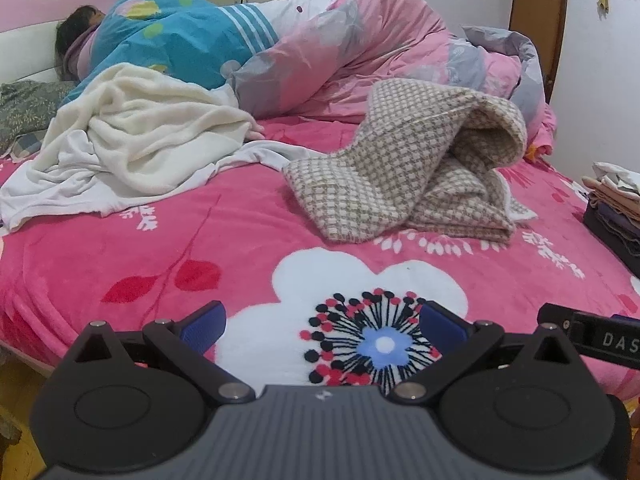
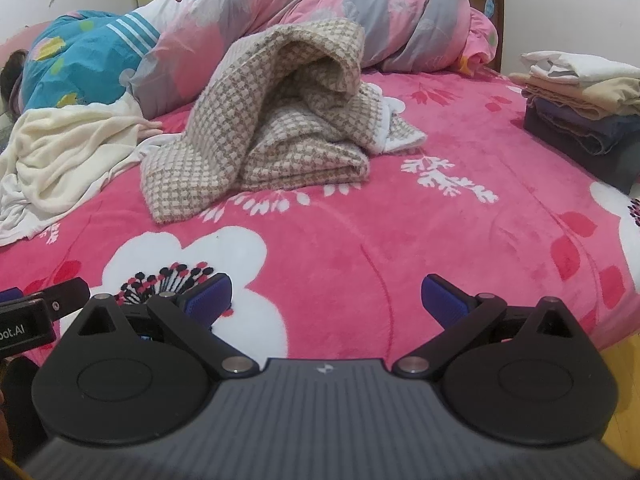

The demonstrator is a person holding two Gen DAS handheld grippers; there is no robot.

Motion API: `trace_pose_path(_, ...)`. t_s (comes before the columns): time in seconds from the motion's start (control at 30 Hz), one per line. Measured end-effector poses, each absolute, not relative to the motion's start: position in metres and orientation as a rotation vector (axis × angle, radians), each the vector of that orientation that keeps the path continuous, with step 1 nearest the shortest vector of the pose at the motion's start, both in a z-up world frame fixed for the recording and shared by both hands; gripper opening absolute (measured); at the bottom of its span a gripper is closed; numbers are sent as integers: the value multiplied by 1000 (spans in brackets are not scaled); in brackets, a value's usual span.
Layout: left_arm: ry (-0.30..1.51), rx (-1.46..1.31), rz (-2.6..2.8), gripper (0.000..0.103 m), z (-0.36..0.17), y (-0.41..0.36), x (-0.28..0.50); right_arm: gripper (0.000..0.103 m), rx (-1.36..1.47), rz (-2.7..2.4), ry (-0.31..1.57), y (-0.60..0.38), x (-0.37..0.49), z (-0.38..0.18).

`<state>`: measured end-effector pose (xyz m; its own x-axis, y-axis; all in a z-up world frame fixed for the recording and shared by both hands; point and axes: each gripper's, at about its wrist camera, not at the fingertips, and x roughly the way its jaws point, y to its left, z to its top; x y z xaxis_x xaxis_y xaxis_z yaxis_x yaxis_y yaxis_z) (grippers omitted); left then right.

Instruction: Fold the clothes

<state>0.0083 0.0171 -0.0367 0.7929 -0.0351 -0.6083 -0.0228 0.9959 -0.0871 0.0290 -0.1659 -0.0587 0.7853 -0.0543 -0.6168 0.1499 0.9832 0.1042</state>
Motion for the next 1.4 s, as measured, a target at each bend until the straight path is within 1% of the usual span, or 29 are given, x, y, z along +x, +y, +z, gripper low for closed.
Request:
trace_pose_path(0.57, 661, -103, -29, 103, -39, 19, 10, 102, 149, -108, 667, -163, 31, -62)
trace_pose_path(1.4, 671, -113, -33, 103, -44, 23, 38, 102, 135, -114, 674, -159, 60, -63)
